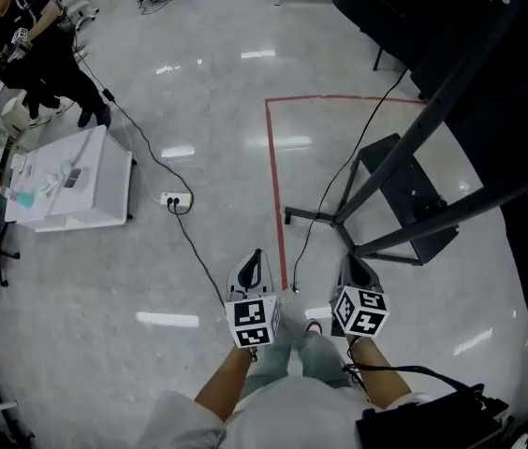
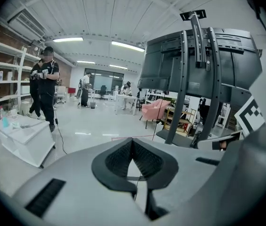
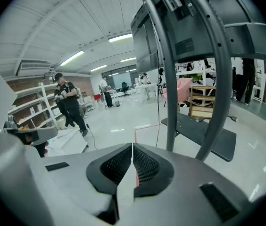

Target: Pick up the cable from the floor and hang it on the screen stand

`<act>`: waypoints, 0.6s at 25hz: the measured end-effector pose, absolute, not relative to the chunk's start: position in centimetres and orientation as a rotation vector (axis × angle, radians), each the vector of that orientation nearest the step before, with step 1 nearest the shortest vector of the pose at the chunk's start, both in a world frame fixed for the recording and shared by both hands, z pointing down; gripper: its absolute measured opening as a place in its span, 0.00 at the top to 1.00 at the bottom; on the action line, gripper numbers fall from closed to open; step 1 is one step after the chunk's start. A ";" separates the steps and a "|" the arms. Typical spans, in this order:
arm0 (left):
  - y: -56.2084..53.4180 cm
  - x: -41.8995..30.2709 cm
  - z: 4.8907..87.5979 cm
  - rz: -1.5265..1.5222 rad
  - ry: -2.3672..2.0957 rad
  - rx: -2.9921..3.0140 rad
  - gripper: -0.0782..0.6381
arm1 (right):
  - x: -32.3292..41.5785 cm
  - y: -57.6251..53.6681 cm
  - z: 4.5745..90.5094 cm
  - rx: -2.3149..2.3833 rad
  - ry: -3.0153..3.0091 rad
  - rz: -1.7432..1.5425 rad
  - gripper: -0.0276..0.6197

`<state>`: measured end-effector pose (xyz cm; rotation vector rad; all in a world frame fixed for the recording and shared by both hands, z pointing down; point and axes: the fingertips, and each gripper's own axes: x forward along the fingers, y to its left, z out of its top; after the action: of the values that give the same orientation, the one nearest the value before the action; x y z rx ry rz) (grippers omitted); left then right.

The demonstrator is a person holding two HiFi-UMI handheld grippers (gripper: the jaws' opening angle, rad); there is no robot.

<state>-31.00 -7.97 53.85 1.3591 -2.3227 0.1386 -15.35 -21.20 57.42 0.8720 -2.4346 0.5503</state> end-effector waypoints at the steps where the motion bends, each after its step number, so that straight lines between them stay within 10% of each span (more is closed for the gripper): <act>1: -8.4 -31.1 55.1 0.145 -2.308 1.362 0.89 | -15.4 -21.6 59.0 0.875 -2.411 0.556 0.93; 15: -17.4 -35.2 87.5 0.217 -2.206 1.499 0.89 | -21.7 -30.3 94.0 0.882 -2.423 0.643 0.90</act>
<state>-35.22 -17.37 87.54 1.4989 -2.2056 0.2168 -21.72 -30.25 94.04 0.8820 -2.4228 0.6430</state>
